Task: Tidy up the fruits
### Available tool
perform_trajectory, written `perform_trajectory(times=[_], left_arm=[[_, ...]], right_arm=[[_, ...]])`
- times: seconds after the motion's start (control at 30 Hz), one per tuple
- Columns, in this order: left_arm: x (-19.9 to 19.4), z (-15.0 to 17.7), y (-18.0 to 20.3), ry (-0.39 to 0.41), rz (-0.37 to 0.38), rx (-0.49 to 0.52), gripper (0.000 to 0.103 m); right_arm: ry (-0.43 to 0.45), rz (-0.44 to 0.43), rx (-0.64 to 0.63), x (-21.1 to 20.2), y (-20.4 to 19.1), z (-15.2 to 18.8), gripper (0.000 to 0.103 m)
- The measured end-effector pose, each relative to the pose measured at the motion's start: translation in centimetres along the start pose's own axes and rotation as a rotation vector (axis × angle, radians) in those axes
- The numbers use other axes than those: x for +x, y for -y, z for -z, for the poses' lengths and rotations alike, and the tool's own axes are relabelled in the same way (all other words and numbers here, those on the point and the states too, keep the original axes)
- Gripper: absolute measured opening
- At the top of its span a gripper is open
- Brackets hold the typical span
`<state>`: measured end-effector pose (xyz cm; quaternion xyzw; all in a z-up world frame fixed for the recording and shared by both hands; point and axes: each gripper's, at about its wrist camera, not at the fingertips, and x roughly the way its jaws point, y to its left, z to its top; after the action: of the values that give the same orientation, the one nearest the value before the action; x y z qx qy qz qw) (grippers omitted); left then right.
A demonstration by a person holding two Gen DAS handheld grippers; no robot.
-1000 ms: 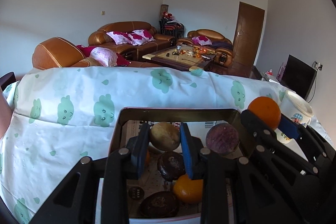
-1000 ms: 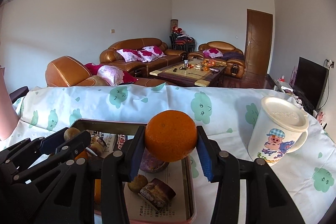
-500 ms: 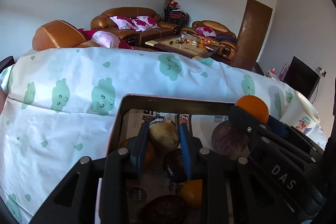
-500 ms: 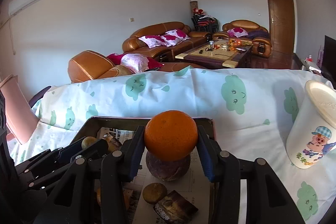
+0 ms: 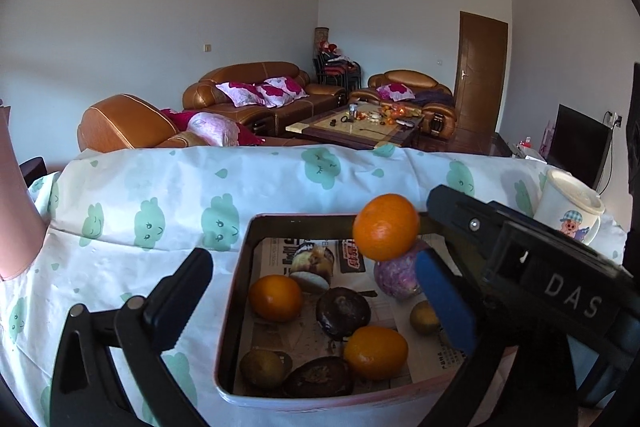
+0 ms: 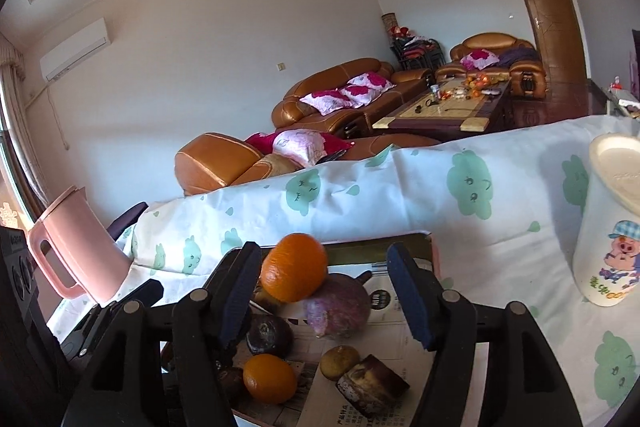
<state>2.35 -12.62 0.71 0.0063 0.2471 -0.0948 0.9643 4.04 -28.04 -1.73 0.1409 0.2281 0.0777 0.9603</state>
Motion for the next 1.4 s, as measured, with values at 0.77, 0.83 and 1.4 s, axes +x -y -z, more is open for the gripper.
perform_trajectory(times=[0.77, 0.83, 1.4], left_arm=[[-6.8, 2.5, -1.2, 0.146, -0.044, 0.033, 0.103], [-7.3, 2.8, -1.3, 0.151, -0.043, 0.031, 0.103], [-9.2, 3.6, -1.3, 0.188, -0.068, 0.029, 0.103]], right_arm=[[0.359, 0.262, -0.173, -10.4, -3.8, 3.8, 0.086], [0.378, 0.267, -0.176, -11.5, -3.8, 4.2, 0.087], [0.453, 0.288, -0.188, -14.4, -4.4, 5.6, 0.094]])
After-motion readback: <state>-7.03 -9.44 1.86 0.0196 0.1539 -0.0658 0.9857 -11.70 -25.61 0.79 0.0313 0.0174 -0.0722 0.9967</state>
